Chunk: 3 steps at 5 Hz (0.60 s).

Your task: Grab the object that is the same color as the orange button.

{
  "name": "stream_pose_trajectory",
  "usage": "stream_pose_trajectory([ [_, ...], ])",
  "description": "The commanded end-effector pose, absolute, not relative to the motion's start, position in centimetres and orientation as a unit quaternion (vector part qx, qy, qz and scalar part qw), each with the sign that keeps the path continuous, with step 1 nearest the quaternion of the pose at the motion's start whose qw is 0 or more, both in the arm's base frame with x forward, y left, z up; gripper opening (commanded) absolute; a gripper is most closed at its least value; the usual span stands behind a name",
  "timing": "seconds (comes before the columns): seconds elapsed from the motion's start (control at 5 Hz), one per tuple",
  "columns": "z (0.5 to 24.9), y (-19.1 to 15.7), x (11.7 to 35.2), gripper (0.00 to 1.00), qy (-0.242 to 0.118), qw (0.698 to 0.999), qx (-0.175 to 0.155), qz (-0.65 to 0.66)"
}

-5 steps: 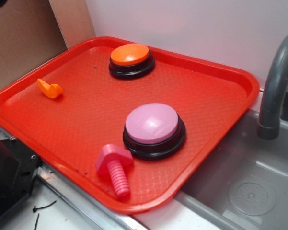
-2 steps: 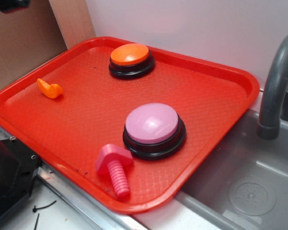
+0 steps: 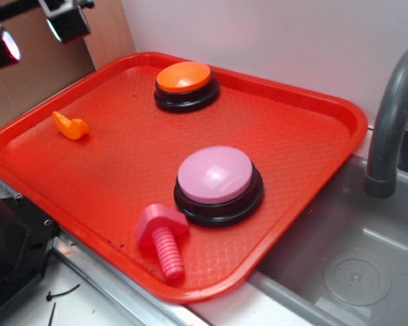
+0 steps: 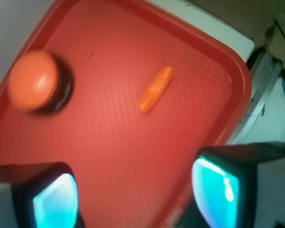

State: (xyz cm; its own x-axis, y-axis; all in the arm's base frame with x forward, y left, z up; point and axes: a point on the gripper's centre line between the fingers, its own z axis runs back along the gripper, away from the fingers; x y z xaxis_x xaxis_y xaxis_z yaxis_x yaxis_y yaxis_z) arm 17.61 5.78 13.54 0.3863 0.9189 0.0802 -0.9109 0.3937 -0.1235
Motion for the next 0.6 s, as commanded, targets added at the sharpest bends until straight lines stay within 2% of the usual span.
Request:
stream_pose_trajectory([
  [0.0, 8.3, 8.8, 17.9, 1.0, -0.099, 0.676, 0.034, 0.729],
  [0.2, 6.6, 9.8, 17.7, 1.0, -0.101, 0.63, 0.048, 0.769],
  [0.4, 5.1, 10.6, 17.5, 1.0, -0.1, 0.609, 0.065, 0.784],
])
